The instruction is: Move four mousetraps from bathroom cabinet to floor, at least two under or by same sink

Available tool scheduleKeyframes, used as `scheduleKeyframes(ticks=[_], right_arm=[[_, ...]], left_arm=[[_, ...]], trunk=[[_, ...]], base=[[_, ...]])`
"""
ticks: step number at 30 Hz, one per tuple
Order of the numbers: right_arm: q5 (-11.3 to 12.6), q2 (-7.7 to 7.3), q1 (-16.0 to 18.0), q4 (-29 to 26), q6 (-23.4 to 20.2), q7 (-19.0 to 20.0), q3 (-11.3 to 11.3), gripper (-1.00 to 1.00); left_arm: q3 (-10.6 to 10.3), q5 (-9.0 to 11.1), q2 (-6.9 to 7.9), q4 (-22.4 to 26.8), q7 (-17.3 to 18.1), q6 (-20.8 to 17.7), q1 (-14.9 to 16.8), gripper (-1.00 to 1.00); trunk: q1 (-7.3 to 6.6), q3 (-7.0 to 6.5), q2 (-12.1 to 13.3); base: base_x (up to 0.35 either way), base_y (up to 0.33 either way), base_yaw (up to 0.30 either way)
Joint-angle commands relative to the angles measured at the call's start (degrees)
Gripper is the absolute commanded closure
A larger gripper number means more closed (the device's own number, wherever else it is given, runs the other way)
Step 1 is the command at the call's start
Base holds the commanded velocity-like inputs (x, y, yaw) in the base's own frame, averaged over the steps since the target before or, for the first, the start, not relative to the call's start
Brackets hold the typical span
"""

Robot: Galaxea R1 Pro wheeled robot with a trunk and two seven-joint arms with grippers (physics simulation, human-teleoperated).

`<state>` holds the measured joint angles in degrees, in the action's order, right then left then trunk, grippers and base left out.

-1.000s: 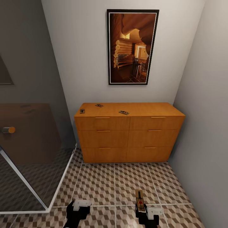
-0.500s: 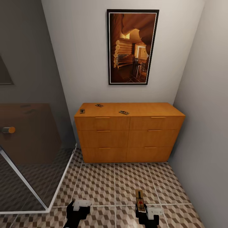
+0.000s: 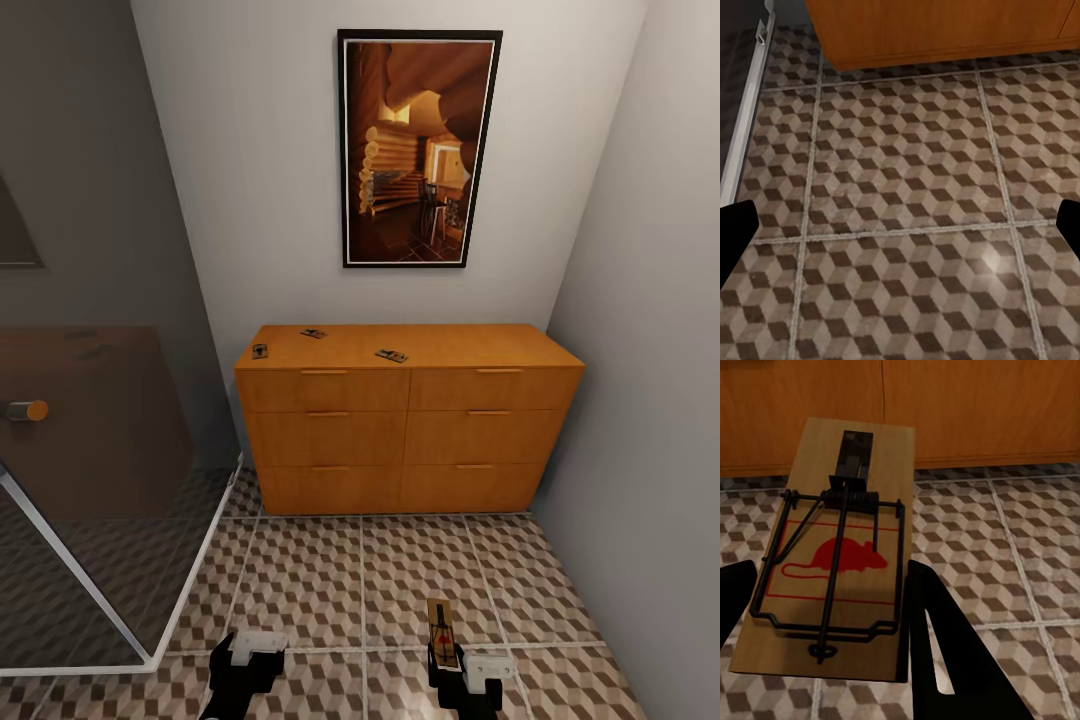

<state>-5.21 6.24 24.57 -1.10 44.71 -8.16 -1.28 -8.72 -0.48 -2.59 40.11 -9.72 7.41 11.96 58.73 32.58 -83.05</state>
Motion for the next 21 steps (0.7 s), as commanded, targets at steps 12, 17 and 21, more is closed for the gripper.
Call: scheduleKeyframes(ticks=[12, 17, 21], right_arm=[[-0.5, 0.0, 0.0, 0.0, 0.1, -0.3, -0.1, 1.0], [-0.5, 0.0, 0.0, 0.0, 0.1, -0.3, -0.1, 1.0], [-0.5, 0.0, 0.0, 0.0, 0.1, -0.3, -0.1, 1.0]], left_arm=[[-0.2, -0.1, 0.04, -0.1, -0.5, 0.1, 0.0, -1.0], [-0.2, -0.1, 0.04, 0.0, -0.5, 0.1, 0.0, -1.0], [-0.2, -0.1, 0.04, 0.0, -0.5, 0.1, 0.0, -1.0]], trunk=[[0.0, 0.05, 0.0], [0.0, 0.05, 0.0], [0.0, 0.05, 0.0]], base=[[0.0, 0.0, 0.0], [0.0, 0.0, 0.0], [0.0, 0.0, 0.0]])
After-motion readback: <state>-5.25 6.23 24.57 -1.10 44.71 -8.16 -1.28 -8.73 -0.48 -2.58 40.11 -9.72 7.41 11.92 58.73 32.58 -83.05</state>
